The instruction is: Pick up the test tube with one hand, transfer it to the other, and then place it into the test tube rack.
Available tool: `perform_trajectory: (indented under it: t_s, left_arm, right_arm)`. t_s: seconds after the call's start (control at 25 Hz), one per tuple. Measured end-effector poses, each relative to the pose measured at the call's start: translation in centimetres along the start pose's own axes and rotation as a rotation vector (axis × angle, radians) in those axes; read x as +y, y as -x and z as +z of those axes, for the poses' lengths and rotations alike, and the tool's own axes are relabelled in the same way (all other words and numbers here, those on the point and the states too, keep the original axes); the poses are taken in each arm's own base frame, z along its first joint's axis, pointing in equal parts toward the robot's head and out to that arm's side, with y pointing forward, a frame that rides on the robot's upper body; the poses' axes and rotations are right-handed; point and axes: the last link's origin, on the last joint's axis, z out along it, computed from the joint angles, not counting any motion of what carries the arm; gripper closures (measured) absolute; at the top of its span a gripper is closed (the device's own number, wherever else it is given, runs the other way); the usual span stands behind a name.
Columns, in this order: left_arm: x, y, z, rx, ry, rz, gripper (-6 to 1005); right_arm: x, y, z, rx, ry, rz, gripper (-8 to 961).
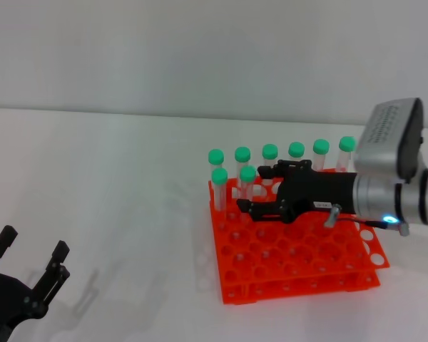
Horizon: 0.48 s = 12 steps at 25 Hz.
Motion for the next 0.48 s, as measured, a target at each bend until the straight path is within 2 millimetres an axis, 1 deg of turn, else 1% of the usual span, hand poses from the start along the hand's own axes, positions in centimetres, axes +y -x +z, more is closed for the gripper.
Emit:
perform_trajectory:
  t_s: [0.2,0.32,0.36,0.4,0.48]
  left_arm:
    - [0.0,0.0,0.1,0.002,0.001,0.000,194]
    - [0.1,0.0,0.3,0.004,0.005,-0.001,194]
    - [0.1,0.0,0.3,0.005,0.006,-0.001,194]
    - [0.1,-0.1,0.4,0.006,0.007,-0.002,194]
    - [0.1,-0.1,0.5,0.007,0.009,-0.001,194]
  right_arm:
    - [-0.4,-0.4,-1.6,-0.038,0.013,0.038,79]
    - [-0.7,-1.1,-2.5,-0.034,0.005,0.052,78]
    - [-0.9,-1.5,-3.2,-0.043,-0.001,0.071,78]
    - [-0.9,-1.5,-3.2,-0.043,-0.001,0.071,78]
    - [-1.1,-1.7,-4.1,-0.072,-0.010,0.101,77]
